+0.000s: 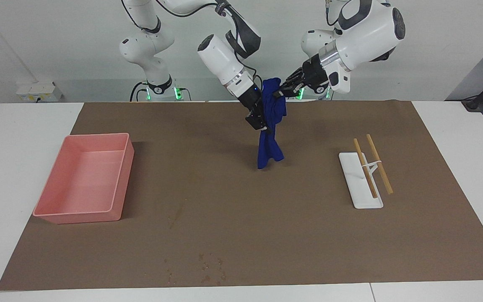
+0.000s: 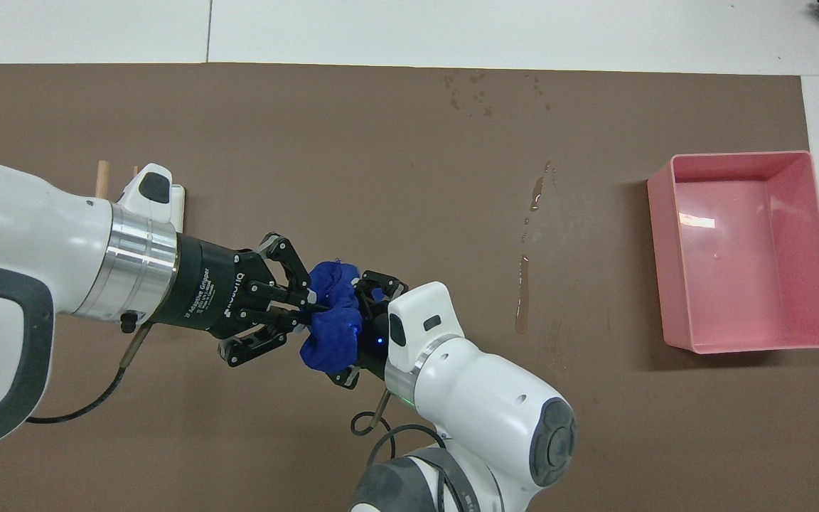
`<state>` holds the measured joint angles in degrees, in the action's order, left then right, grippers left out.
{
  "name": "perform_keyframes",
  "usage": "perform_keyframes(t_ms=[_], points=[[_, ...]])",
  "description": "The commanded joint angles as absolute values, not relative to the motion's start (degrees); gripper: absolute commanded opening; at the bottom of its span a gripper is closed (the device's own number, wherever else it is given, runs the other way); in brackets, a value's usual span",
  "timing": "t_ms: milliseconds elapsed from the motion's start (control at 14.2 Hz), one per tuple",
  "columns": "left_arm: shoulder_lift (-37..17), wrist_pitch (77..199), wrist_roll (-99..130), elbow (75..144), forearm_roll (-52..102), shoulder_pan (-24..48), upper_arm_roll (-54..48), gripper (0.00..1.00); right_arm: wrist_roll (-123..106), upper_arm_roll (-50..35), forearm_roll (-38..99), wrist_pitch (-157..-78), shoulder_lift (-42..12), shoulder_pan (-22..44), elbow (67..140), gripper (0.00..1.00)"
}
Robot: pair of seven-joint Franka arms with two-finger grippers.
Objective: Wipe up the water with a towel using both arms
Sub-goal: 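Release the towel with the left gripper while the right gripper carries it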
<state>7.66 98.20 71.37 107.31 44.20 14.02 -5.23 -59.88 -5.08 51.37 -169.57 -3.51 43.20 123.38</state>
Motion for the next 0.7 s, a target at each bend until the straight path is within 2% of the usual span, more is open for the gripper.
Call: perform_keyframes(t_ms=[0, 351, 491, 561, 632], points=[[9.2, 99.1, 71.6, 109.0, 45.4, 14.3, -4.5, 0.0, -59.5, -5.5, 53.0, -170.4, -4.2, 43.2, 122.5, 0.0], [9.2, 99.0, 70.4, 109.1, 44.5, 13.5, -4.1, 0.0, -63.2, -5.4, 52.9, -169.5, -4.4, 42.0, 122.2, 0.0], [9.1, 99.2, 70.1, 108.7, 42.8, 12.7, -4.1, 0.0, -65.3, -5.4, 52.9, -165.6, -3.9, 40.1, 122.0, 0.0], [8.9, 99.5, 69.0, 108.5, 39.7, 12.7, -4.2, 0.17, -65.4, -5.3, 52.2, -162.6, -3.4, 38.7, 121.6, 0.0], [8.7, 99.9, 68.9, 108.2, 36.5, 13.0, -4.2, 0.89, -65.5, -5.1, 51.7, -159.4, -3.0, 37.0, 121.3, 0.0]])
